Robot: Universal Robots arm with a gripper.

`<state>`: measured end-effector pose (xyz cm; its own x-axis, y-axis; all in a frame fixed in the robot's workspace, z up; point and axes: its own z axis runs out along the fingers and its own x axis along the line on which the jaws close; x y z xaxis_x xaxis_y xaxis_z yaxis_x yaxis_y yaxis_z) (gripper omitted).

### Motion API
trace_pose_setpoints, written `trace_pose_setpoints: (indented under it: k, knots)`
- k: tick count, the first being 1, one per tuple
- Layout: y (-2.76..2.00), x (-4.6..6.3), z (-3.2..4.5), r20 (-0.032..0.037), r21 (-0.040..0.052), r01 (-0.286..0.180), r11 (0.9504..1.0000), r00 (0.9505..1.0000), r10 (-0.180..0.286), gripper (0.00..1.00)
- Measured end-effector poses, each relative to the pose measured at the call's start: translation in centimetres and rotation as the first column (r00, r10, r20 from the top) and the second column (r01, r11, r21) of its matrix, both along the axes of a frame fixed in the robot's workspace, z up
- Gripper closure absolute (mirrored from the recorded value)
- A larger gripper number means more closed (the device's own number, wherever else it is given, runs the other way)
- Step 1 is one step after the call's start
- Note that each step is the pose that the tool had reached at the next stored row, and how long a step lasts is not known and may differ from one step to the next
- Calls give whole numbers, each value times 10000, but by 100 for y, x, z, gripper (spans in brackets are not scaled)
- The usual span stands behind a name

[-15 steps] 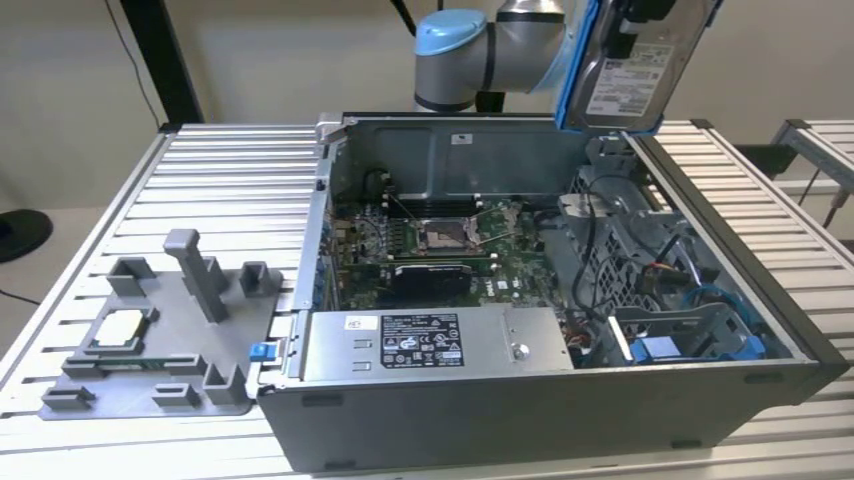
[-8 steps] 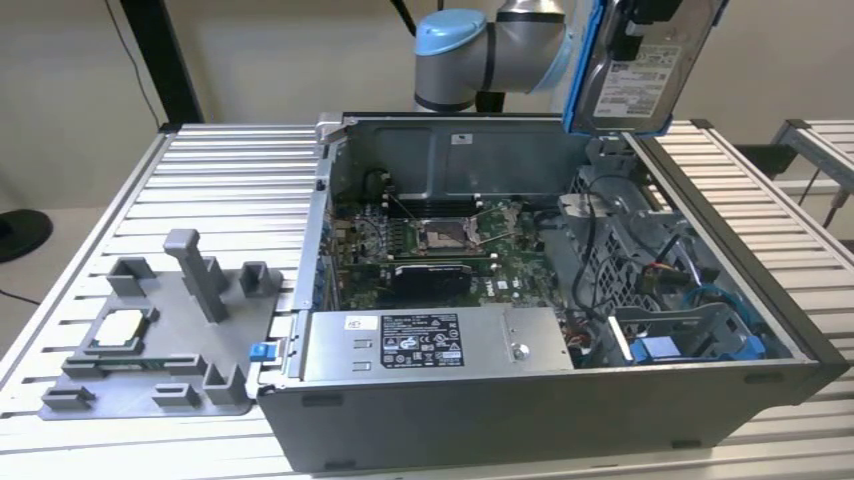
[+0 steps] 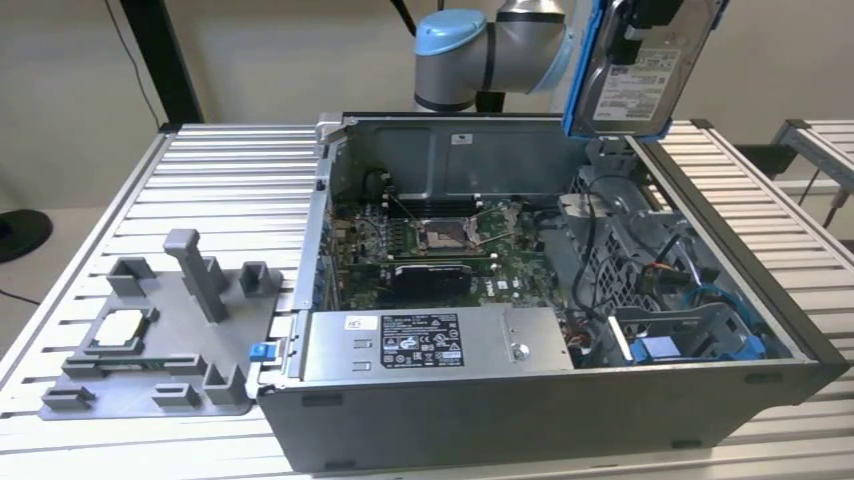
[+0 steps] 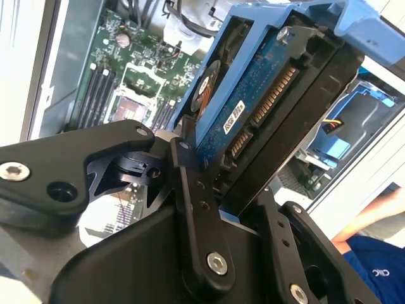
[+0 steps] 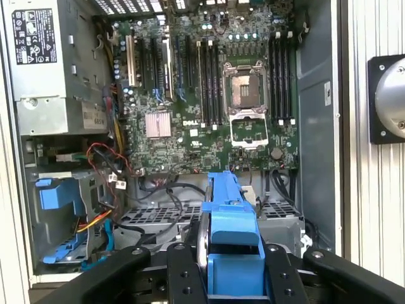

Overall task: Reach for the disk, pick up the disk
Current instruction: 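Pick up the disk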

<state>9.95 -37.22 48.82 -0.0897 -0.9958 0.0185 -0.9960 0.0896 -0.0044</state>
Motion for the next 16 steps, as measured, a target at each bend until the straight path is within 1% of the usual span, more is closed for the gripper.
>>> trace_pose_setpoints:
  k: [11,13,16]
  knots:
    - [-3,0,-6,0,1,1,10000,10000,-1,100]
    - [-17,0,-5,0,0,1,10000,10000,-1,100]
    - [-53,0,-5,0,0,0,10000,10000,0,100]
